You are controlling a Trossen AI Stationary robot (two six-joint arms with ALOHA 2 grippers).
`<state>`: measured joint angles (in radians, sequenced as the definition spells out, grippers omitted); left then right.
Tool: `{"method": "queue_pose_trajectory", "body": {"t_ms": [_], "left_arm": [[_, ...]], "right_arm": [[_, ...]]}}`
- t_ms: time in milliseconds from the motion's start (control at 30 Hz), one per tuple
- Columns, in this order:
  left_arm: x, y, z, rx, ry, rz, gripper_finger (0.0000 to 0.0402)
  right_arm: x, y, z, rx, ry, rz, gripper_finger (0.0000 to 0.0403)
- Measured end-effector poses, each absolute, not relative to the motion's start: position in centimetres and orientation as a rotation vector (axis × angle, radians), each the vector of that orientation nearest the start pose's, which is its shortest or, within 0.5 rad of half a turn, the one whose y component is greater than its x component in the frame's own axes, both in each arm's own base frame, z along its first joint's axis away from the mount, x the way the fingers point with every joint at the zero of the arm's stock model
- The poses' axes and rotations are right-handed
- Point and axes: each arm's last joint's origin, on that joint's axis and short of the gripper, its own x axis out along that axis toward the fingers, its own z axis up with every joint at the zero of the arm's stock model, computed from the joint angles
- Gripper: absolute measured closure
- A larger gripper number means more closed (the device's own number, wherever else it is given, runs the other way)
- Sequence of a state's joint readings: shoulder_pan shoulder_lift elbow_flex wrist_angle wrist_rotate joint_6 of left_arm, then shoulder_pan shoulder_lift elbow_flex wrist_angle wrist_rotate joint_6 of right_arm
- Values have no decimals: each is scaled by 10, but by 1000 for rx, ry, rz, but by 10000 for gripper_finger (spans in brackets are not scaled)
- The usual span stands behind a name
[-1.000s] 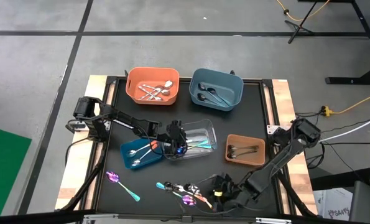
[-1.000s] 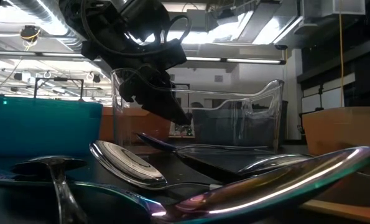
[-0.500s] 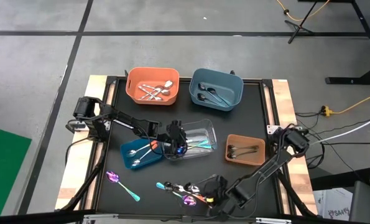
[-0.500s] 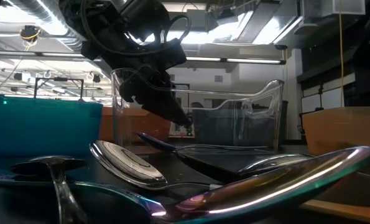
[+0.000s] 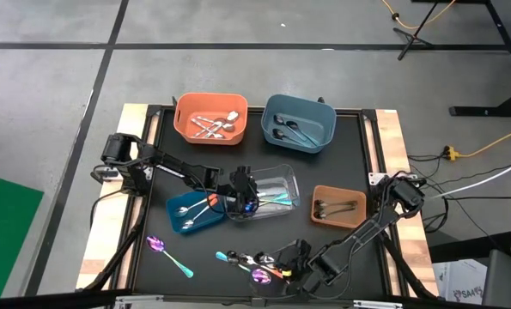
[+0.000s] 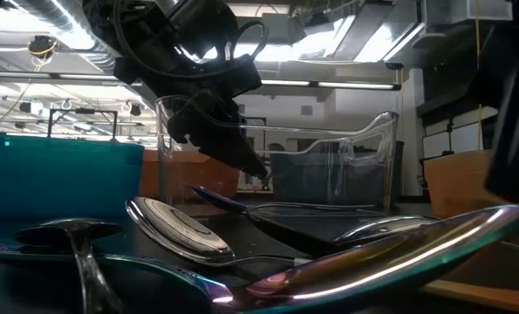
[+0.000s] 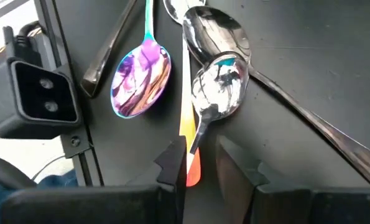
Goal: Sort silverware by color (type)
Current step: Put the orange spoon into the blue bin
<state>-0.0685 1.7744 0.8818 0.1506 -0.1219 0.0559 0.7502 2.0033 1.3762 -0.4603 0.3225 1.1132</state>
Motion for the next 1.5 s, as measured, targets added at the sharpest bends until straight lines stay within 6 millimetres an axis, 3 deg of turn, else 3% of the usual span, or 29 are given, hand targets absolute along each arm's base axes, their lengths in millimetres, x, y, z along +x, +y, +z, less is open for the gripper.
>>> {"method": "queue_pose_trajectory", "body": {"t_ms": [467,967,1500], "left_arm": [[344,-20,144,124,740,30,333],[344,-20,144,123,740,31,333],[344,-20,144,123,740,31,333]], "right_arm": [[307,273,159,464,993,-164,327],[307,267,140,498,962,-85,327],[309,265,140,507,981,-70,327]]}}
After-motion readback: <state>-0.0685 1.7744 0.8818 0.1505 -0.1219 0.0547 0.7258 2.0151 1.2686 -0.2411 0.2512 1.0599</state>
